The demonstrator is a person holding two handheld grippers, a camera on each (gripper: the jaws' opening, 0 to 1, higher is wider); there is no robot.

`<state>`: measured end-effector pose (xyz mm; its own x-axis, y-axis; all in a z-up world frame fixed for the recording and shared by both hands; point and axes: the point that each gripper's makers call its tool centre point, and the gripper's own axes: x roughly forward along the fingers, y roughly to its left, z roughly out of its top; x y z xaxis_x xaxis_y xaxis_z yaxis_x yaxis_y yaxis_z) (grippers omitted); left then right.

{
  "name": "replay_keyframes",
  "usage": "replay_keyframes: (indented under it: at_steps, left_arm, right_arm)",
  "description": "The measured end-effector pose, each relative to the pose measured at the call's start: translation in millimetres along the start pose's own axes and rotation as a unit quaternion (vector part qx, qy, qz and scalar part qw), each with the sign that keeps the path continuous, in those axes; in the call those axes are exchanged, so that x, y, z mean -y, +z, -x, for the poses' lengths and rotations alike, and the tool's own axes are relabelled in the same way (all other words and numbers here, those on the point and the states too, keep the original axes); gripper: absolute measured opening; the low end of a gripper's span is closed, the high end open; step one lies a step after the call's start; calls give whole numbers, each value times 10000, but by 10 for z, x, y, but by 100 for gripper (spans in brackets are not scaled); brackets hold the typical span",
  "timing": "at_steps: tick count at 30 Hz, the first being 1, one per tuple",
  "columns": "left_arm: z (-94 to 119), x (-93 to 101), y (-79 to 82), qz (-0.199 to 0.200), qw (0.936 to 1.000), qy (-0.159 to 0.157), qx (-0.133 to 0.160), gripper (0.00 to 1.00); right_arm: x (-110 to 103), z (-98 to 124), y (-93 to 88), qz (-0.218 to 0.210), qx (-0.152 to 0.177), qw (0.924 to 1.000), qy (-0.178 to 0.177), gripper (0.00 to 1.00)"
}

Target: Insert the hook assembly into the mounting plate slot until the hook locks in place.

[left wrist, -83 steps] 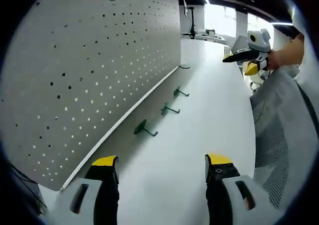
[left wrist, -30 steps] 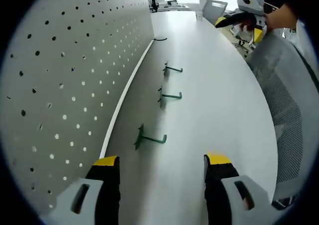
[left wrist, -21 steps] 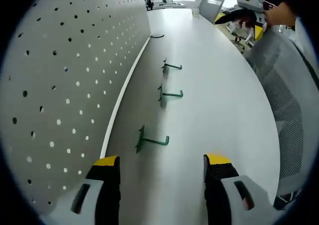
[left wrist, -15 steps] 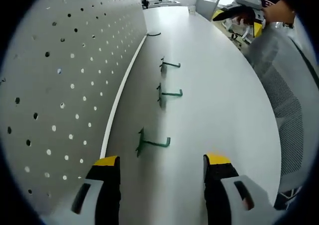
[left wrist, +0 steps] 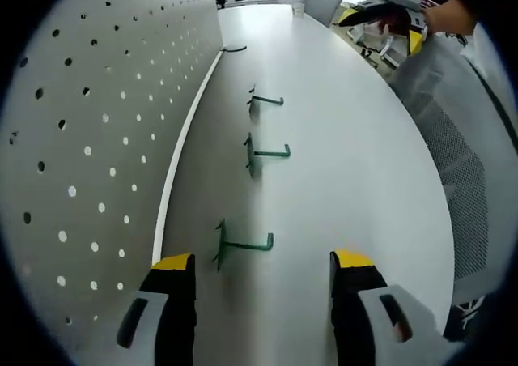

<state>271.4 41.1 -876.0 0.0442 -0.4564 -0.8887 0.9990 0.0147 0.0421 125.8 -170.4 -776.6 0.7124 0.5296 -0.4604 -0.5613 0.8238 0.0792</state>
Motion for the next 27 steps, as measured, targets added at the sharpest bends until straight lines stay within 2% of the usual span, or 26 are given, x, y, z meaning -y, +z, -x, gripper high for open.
replay_keyframes:
  at_steps: [12, 27]
  left_arm:
    - [-67, 21, -14, -7, 9997, -230, -83, 67]
    - [-65, -20, -15, -86, 9996, -273, -40, 63]
  right_arm:
    - [20, 14, -15, -124, 16, 9999, -9, 66]
    - [4, 6, -32, -116, -4, 9999, 27, 65]
